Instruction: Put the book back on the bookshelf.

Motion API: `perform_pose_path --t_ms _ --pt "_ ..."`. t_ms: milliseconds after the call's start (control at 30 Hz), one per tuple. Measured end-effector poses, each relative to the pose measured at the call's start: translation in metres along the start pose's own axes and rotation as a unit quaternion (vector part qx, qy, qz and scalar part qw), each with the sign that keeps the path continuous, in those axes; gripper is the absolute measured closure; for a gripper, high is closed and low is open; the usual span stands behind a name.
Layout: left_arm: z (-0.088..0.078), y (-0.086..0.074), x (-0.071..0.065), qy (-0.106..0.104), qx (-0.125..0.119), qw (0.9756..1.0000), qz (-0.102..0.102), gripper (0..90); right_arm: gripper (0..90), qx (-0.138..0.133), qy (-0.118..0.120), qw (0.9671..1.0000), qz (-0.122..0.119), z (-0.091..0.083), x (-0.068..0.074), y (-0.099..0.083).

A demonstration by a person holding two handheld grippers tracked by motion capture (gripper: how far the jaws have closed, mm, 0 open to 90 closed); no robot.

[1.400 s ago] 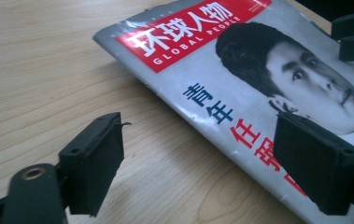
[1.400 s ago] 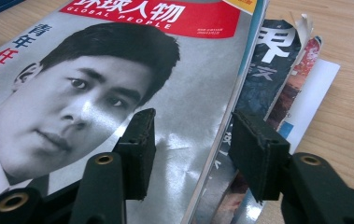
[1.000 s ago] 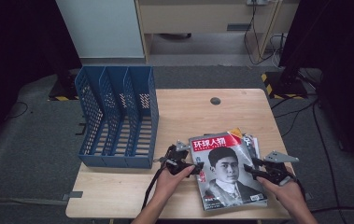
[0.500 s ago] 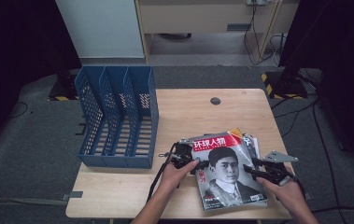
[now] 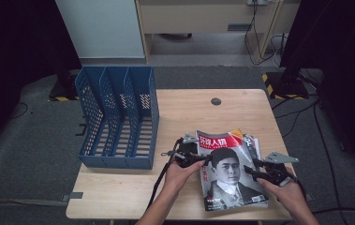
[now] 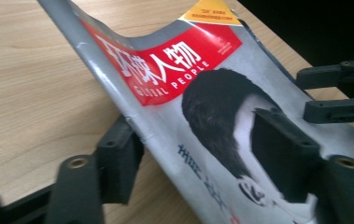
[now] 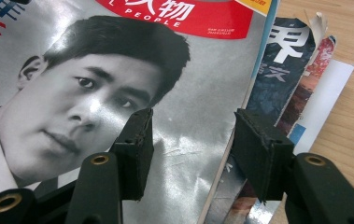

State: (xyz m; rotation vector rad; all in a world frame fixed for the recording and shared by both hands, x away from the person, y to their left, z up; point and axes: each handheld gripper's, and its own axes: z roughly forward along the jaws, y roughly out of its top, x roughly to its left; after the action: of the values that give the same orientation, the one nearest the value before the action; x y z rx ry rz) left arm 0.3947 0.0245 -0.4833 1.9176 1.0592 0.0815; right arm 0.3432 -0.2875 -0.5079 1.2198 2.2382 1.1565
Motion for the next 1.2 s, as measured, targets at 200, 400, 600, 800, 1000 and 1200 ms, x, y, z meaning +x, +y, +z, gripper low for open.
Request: perform_pose_path --t_ms 200,400,600,800,1000,1200 --pt "0.004 0.008 0.002 -0.015 0.012 0.9997 -0.016 44.6 48.4 0.004 0.003 1.0 0.0 0.0 -0.001 0.001" --pt "0.01 0.017 -0.004 -0.023 0.036 0.9991 0.004 48.0 48.5 0.005 0.004 1.0 -0.001 0.0 -0.001 0.001" --pt "0.013 0.021 -0.005 -0.026 0.057 0.998 0.007 56.9 48.6 0.005 0.005 1.0 -0.007 0.0 -0.001 0.001" --pt "0.013 0.022 -0.004 -0.026 0.067 0.9972 0.022 67.4 48.6 0.004 0.004 0.9999 -0.01 0.0 0.0 0.001" --pt "0.015 0.022 -0.005 -0.02 0.072 0.9967 0.032 72.3 48.7 0.005 0.004 0.9999 -0.012 0.0 0.001 0.002" --pt "0.014 0.022 -0.008 -0.017 0.059 0.9974 0.039 74.7 48.5 0.005 0.004 0.9999 -0.011 0.0 0.002 0.002"
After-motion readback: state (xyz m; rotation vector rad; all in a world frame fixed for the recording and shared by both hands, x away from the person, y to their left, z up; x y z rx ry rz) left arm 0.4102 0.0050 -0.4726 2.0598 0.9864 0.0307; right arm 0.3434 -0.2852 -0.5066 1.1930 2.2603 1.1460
